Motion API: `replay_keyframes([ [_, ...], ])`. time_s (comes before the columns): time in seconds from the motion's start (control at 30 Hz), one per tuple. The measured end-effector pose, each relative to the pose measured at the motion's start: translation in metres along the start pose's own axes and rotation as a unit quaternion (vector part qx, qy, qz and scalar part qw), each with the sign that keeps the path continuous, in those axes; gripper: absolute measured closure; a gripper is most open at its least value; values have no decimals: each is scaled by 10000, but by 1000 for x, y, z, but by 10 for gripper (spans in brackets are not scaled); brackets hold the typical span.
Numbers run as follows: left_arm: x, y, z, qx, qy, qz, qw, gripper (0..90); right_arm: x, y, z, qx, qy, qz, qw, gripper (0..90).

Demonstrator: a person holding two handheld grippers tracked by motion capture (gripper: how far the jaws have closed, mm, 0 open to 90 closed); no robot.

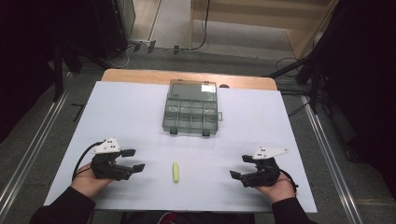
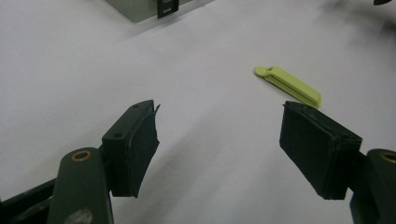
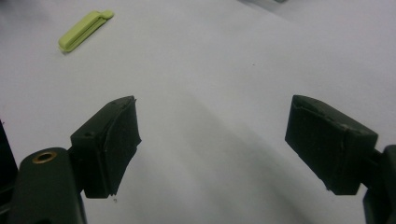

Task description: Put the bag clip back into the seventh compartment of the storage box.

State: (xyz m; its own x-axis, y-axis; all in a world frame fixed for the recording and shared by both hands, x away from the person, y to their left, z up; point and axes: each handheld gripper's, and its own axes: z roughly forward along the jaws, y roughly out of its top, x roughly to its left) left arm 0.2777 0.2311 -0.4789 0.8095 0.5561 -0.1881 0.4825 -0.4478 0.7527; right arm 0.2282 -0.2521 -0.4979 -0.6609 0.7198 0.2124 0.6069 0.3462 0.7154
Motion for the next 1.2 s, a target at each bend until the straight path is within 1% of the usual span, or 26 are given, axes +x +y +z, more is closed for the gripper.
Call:
replay_keyframes([
  [0.1,0,0,0,-14,-13,-14,10000,270,-1,0,2,27,74,4,10000,189],
  [0.3,0,0,0,1,-14,-12,10000,270,1,1,2,-12,65,6,10000,188],
  [0.33,0,0,0,-9,-16,-13,10000,270,1,1,2,-22,55,38,10000,188],
  [0.4,1,0,0,-13,-18,-11,10000,270,2,2,2,-51,-31,72,10000,204],
  [0.47,1,0,0,-10,-25,-12,10000,270,2,2,1,-73,-25,120,9999,205],
  [0.6,0,0,0,-16,-44,-10,10000,270,1,2,-1,-107,-2,133,9999,218],
  [0.67,0,0,0,-17,-48,-8,10000,270,1,2,-2,-80,22,152,9998,231],
  [0.87,0,0,0,-12,-41,-17,10000,270,3,2,-3,-79,76,139,9998,239],
  [0.93,0,0,0,-17,-49,-20,10000,270,2,2,-3,-54,70,136,9999,239],
  [0.97,0,0,0,-19,-61,-14,10000,270,2,1,-3,3,58,131,9999,242],
  [1.2,0,0,0,-38,-67,-20,10000,270,1,1,-2,-21,128,116,9998,242],
])
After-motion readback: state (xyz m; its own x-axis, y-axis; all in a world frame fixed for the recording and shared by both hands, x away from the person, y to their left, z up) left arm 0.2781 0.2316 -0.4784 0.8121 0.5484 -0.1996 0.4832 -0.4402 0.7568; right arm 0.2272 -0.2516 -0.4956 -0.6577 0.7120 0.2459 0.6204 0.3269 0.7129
